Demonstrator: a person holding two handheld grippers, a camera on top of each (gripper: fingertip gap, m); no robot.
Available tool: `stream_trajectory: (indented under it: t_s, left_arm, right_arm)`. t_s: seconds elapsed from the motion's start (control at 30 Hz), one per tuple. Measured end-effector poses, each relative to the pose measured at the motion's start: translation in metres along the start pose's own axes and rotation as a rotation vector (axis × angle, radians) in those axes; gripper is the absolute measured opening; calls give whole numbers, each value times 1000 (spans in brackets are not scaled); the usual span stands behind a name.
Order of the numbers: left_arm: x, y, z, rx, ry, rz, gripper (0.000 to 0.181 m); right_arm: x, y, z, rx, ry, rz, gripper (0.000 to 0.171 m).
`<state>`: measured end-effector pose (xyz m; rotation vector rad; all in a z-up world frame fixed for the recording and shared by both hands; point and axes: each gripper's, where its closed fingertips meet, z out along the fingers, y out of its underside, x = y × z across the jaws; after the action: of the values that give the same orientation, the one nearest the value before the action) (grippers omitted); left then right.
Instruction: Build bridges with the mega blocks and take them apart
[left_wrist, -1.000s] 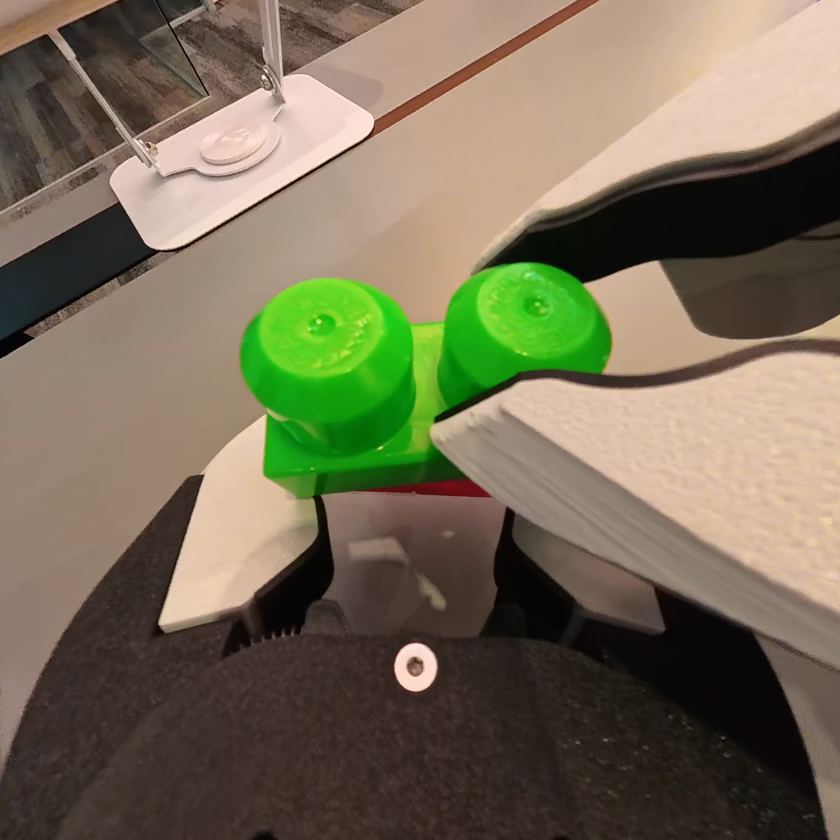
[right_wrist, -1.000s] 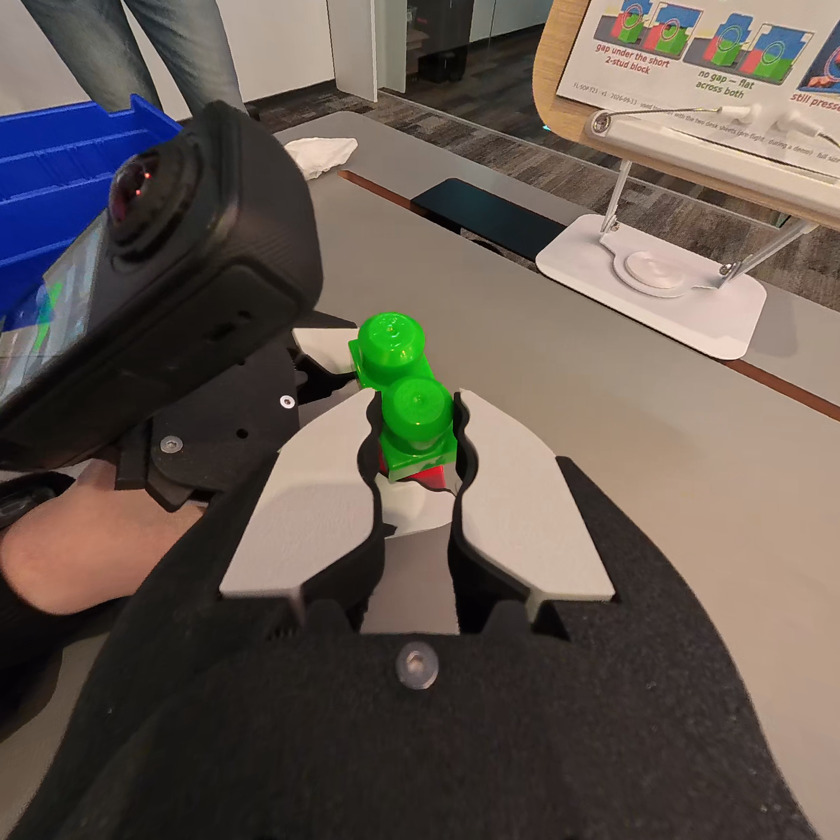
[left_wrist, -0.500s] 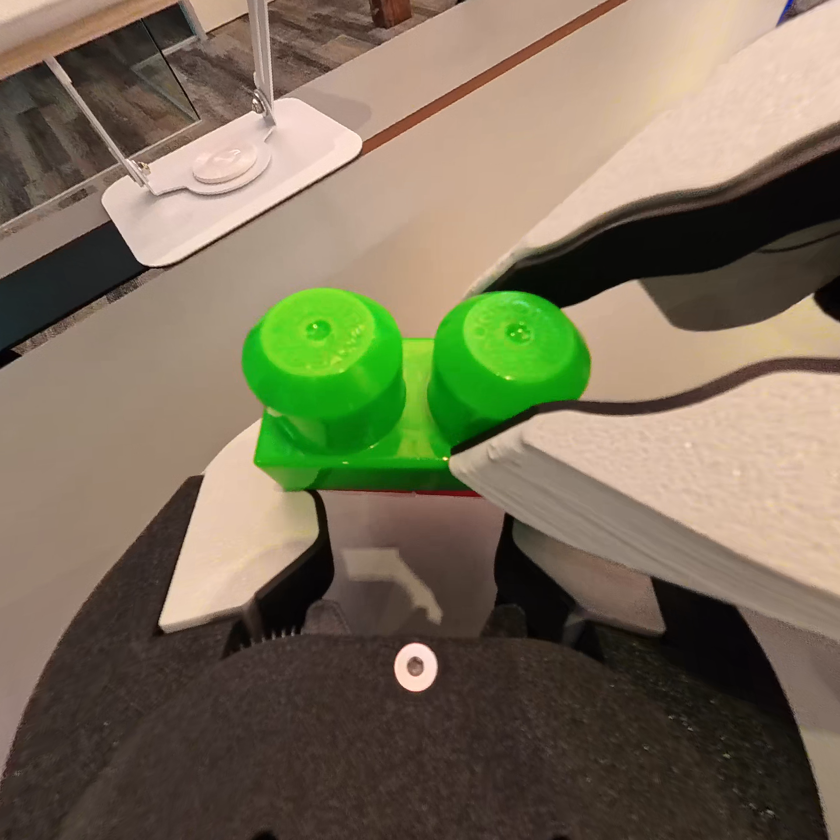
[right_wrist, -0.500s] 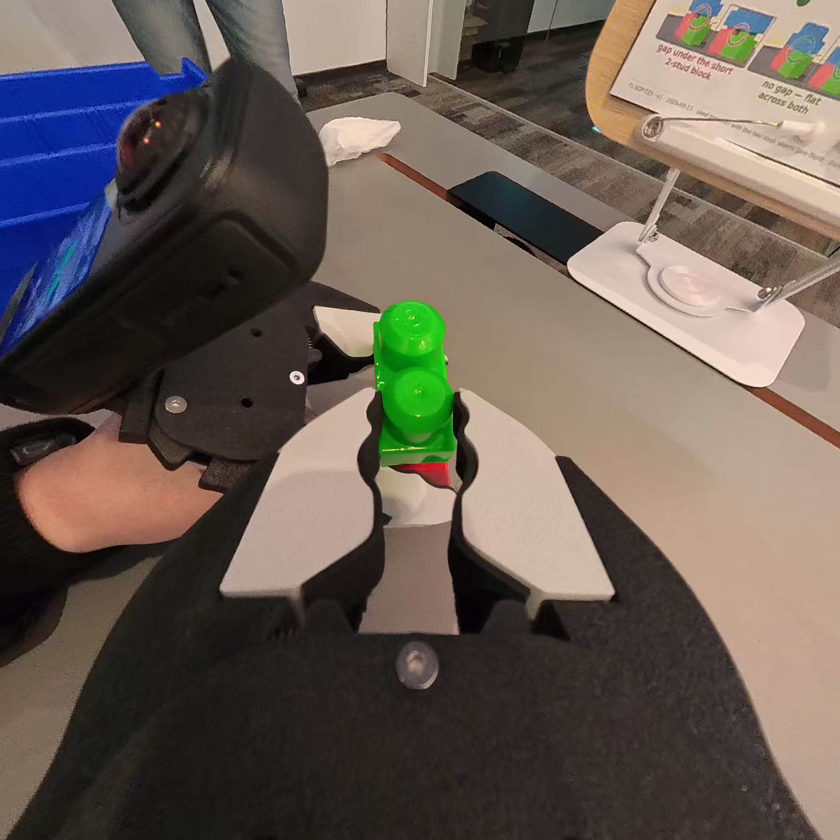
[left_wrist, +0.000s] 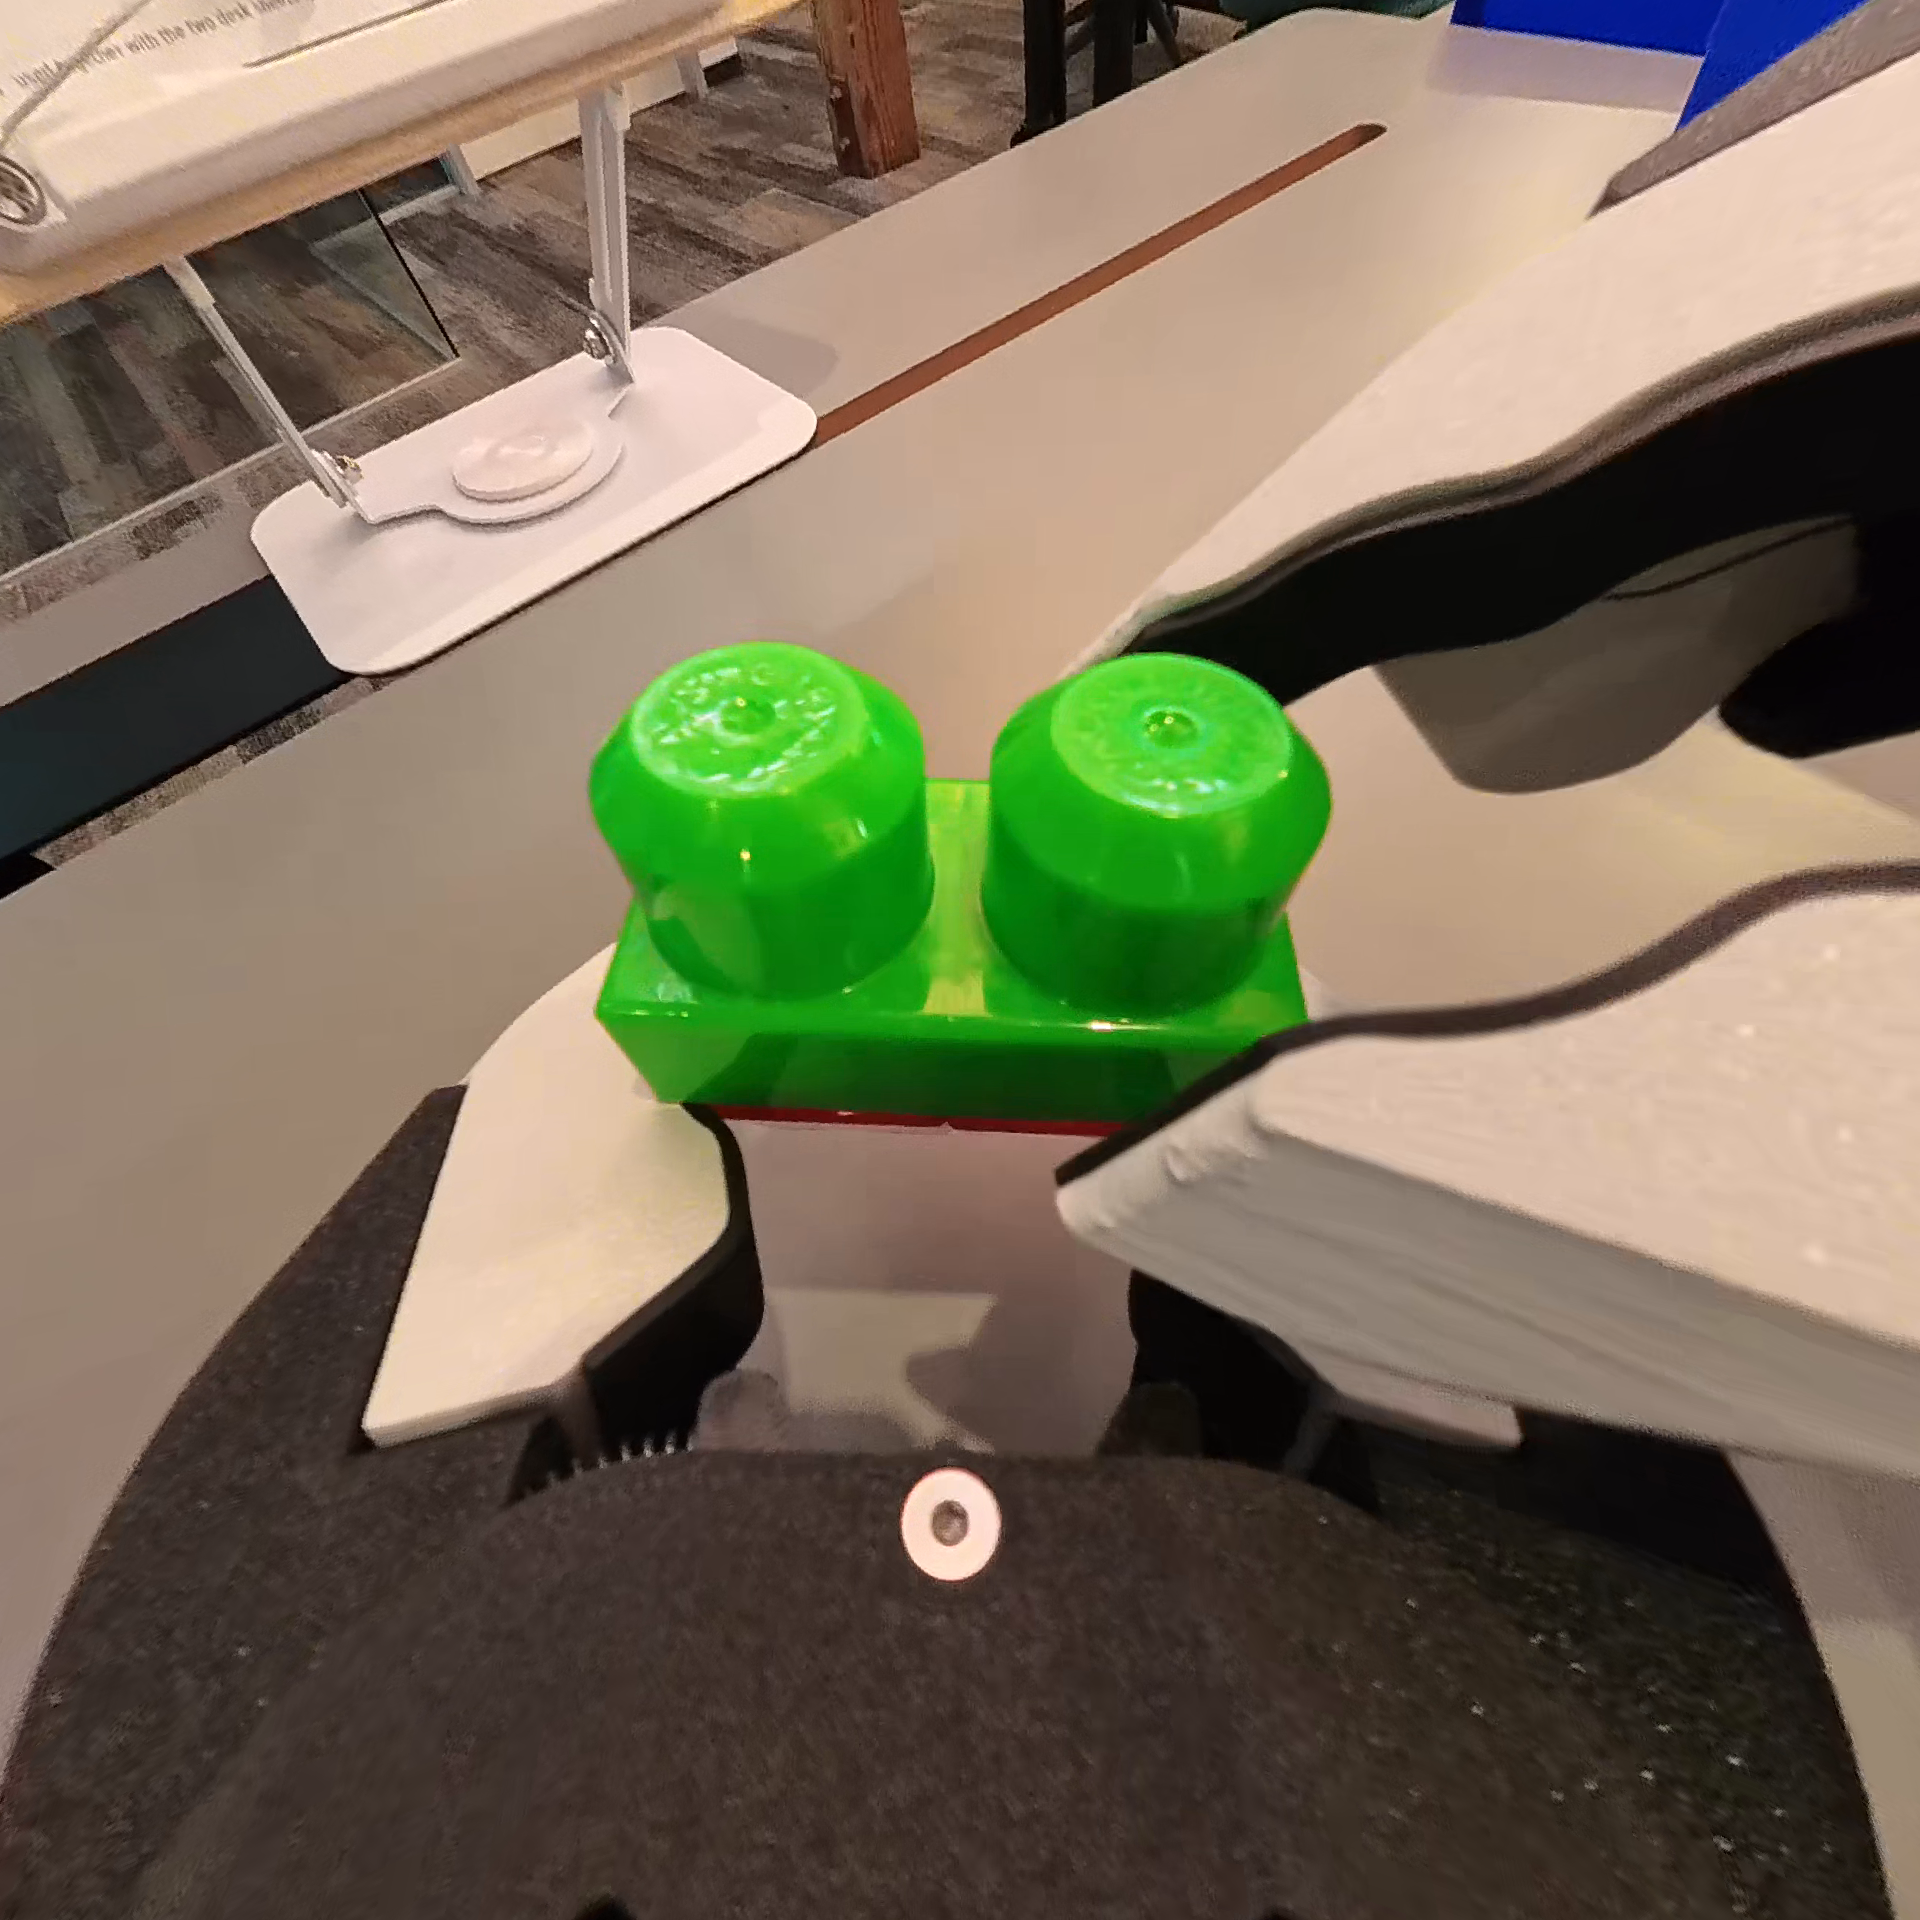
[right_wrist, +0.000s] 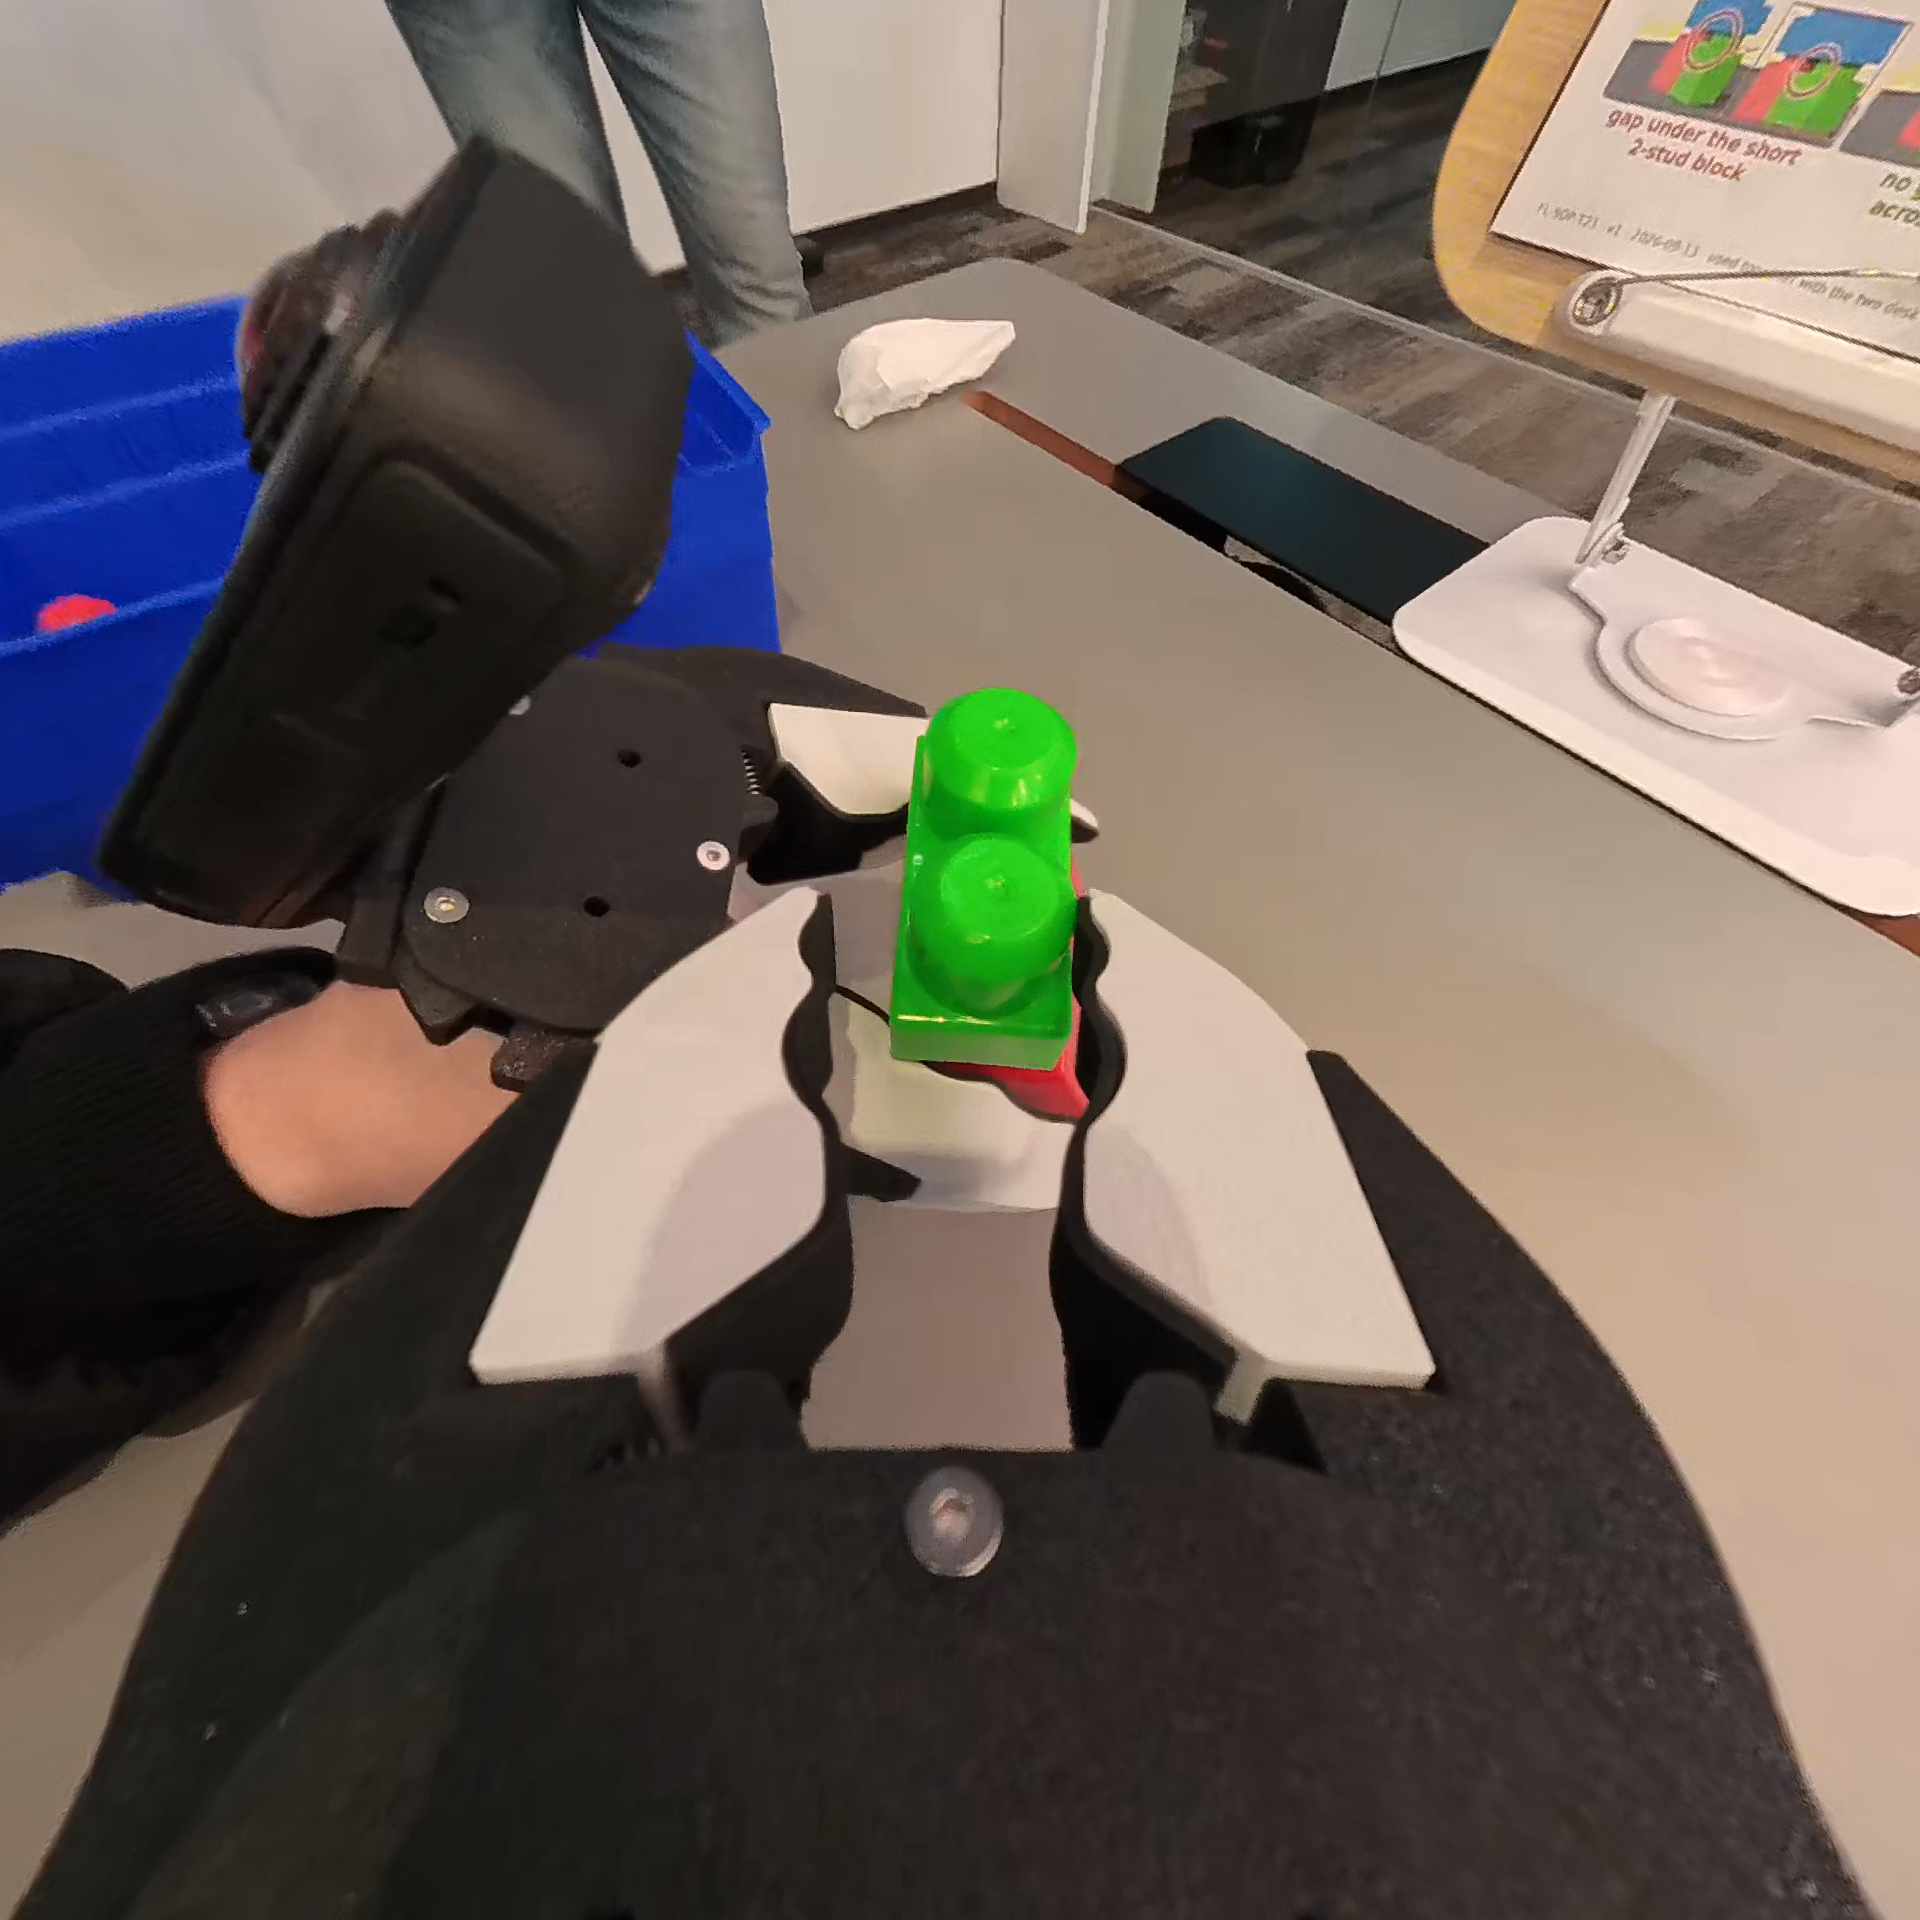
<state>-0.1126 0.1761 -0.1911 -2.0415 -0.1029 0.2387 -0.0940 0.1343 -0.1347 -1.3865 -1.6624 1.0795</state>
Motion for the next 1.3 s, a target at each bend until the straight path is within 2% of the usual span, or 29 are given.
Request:
stream_trajectory:
  t_s: [0.27, 0.33, 0.53, 0.57, 0.8, 1.1, 1.13, 1.23, 1.3]
  left_arm:
    - [6, -9, -7, 53, 39, -13, 89]
    - [10, -12, -10, 67, 62, -15, 89]
    - [31, -29, -23, 144, 164, 9, 89]
    - [36, -31, -24, 149, 182, 25, 89]
    - [64, -34, -26, 136, 258, 148, 89]
    - [76, -28, -25, 115, 289, 196, 89]
    - [77, -28, -26, 116, 293, 199, 89]
    - [77, -30, -27, 113, 281, 222, 89]
    - [78, -31, -29, 120, 299, 209, 89]
  right_arm:
    - [10, -24, -28, 165, -104, 187, 45]
    - [11, -26, -37, 174, -194, 278, 53]
    - [14, -4, -51, 40, -512, 602, 74]
    - [13, -2, -53, 21, -562, 657, 73]
    - [-6, 8, -58, -104, -757, 867, 105]
    - [-26, 25, -52, -233, -814, 899, 111]
    - [-28, 26, -51, -246, -816, 898, 107]
    - [-32, 26, -51, -264, -835, 911, 109]
    - [-32, 24, -53, -262, -847, 924, 103]
